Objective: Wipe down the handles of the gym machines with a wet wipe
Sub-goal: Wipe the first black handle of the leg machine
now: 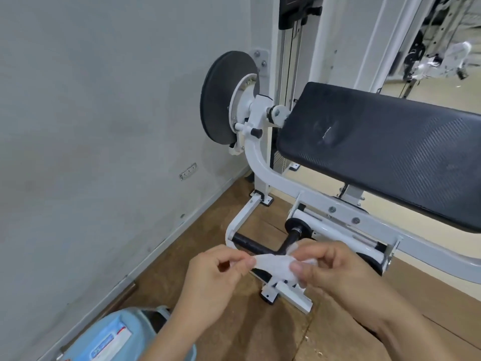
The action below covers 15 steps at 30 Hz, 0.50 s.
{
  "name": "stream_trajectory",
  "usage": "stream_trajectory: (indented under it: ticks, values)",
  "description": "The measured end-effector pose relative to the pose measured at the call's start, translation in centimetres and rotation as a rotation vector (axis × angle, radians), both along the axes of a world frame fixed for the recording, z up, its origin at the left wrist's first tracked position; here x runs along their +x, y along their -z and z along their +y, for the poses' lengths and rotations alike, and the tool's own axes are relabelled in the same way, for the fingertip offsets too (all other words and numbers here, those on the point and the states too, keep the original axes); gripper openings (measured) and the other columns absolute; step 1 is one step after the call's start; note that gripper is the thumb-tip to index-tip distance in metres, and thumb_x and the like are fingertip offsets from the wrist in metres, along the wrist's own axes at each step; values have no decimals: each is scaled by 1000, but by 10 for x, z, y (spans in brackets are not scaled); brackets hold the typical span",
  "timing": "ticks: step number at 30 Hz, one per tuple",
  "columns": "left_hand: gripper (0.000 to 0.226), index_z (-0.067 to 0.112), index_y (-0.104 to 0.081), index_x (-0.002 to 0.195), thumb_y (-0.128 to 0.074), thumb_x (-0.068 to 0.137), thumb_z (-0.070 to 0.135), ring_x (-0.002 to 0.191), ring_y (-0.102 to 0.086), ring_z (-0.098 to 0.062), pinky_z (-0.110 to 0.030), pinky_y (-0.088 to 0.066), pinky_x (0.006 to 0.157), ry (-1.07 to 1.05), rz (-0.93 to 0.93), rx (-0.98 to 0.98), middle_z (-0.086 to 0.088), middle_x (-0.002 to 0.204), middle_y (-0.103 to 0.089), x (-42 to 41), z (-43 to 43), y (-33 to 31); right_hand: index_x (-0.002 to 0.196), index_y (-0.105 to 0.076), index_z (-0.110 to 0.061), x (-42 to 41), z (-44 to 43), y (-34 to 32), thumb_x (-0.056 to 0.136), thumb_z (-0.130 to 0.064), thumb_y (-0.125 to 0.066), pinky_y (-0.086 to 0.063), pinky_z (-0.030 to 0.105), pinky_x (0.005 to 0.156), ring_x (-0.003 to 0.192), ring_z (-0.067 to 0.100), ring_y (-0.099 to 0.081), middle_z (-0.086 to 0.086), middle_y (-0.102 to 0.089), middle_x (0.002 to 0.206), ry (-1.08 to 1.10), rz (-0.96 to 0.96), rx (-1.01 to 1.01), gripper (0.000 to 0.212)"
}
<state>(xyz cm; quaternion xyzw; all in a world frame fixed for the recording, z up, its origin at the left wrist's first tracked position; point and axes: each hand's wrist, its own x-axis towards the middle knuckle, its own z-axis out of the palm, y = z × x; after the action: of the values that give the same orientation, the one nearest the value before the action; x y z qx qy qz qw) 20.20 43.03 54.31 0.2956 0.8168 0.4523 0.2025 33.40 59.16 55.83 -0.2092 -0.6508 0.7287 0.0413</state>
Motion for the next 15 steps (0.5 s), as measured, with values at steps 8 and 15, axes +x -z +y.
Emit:
stream_trajectory:
  ticks: [8,15]
  values:
    - [13,30,-64,82,-54,77,37,65,-49,4,-8,-38,56,254,356,-102,17,73,-54,-8,35,64,86,-69,-5,-65,-5,68,94,-8,-49,-53,29,49,57,22,-61,14,-61,64,555,-79,-680,23]
    - [11,40,-56,85,-57,85,29,73,-56,0,-10,-41,63,257,55,-118,21,81,-59,-93,25,113,77,-71,-10,-125,-35,133,93,-13,-55,-44,29,62,56,17,-50,4,-57,56,608,-199,-259,23]
